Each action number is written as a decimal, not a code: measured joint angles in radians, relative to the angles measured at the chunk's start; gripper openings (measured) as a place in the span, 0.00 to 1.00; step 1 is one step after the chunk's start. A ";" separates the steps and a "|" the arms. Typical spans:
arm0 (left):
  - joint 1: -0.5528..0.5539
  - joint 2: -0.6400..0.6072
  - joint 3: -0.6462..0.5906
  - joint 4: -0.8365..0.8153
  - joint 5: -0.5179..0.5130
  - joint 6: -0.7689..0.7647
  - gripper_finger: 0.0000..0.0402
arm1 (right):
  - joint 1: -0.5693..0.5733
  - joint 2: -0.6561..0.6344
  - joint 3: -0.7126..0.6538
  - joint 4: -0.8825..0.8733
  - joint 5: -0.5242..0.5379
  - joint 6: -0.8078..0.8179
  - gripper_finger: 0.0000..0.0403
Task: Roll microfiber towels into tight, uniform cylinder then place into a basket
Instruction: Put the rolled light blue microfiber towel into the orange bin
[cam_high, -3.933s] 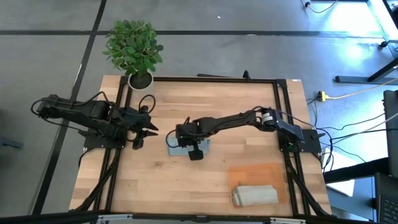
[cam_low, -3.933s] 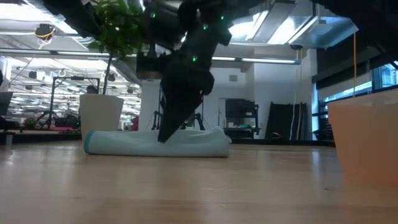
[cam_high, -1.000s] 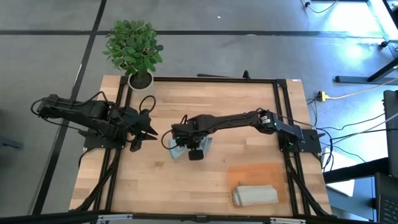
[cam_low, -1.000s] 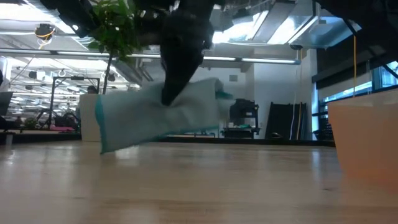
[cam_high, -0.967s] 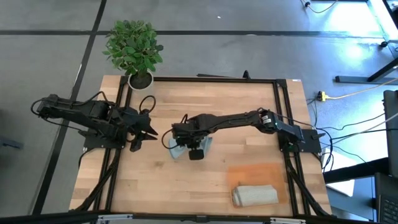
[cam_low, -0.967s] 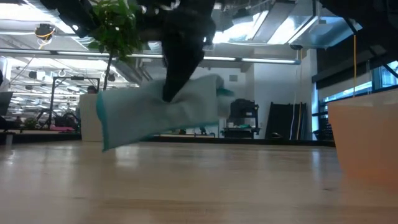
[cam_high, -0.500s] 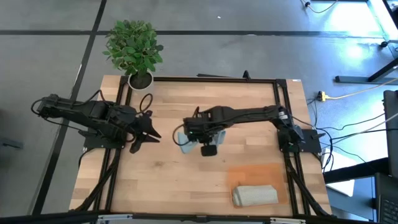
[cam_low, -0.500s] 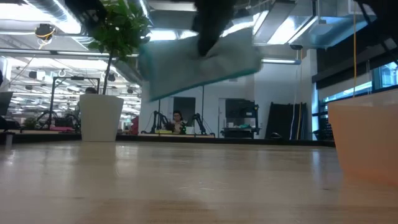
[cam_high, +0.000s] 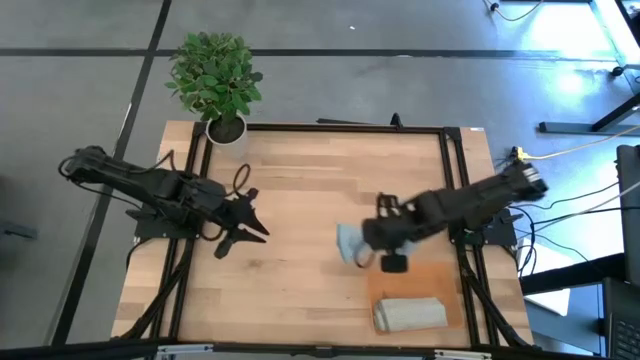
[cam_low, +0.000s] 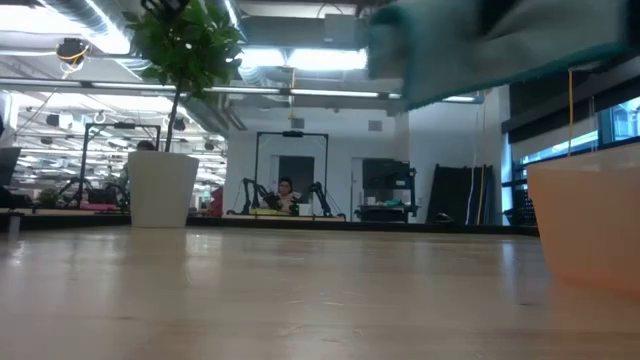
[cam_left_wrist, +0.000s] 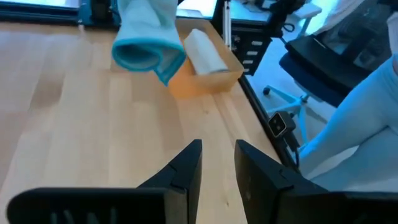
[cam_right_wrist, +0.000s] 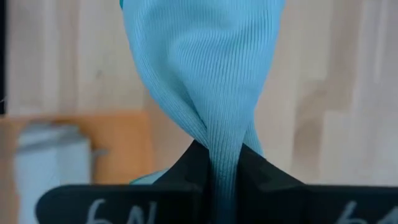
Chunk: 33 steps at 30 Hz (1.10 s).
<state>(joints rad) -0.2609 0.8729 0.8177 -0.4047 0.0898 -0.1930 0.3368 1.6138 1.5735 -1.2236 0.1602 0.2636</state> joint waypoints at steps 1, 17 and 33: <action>-0.001 0.017 0.000 0.016 0.000 0.010 0.21 | 0.025 -0.028 -0.034 0.007 0.002 0.026 0.08; 0.027 0.308 0.143 0.226 0.001 0.024 0.21 | 0.357 -0.153 -0.326 0.044 0.018 0.350 0.09; 0.031 0.346 0.315 0.173 0.000 0.118 0.21 | 0.473 -0.152 -0.555 0.332 0.176 0.387 0.09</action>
<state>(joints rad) -0.2302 1.2190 1.1324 -0.2317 0.0902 -0.0746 0.8096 1.4618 1.0189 -0.8920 0.3364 0.6507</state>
